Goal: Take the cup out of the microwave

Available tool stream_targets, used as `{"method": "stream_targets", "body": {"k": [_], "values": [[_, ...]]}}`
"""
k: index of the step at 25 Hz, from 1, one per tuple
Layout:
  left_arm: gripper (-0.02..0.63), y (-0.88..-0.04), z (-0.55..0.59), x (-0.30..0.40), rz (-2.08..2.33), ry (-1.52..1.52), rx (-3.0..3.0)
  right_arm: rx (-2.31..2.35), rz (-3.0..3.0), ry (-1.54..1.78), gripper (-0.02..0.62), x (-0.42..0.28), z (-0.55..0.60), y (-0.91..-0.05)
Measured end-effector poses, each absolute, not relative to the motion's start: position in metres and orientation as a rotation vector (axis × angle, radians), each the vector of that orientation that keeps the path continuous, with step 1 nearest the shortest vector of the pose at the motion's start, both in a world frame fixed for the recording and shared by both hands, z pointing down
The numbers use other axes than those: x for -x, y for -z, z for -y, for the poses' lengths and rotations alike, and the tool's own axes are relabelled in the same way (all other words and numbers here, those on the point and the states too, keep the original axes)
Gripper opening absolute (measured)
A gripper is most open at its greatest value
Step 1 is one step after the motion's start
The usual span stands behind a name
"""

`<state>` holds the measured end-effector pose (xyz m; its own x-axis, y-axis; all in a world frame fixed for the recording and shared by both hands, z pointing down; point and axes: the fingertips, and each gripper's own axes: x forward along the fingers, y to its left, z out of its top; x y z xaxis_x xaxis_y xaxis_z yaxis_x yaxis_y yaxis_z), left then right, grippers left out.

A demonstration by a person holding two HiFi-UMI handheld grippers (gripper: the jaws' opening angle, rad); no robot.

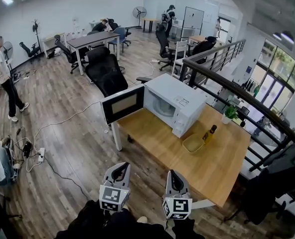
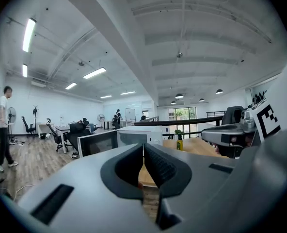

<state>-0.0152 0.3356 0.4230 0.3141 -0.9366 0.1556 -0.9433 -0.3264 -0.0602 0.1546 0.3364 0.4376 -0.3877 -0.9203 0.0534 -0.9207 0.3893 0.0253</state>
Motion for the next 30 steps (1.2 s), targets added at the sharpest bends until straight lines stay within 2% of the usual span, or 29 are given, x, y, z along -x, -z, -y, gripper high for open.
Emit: {"method": "stream_targets", "body": {"k": [12,30], "values": [[0.028,-0.425,-0.271,0.043,1.813,-0.262,-2.484,-1.677,2.578,-0.025,0.015,-0.129,-0.267,-0.446],[0.028,-0.429,-0.02,0.105,1.592,-0.256,-2.624,-1.849,2.415,-0.07,0.015,-0.061,-0.04,-0.441]]}}
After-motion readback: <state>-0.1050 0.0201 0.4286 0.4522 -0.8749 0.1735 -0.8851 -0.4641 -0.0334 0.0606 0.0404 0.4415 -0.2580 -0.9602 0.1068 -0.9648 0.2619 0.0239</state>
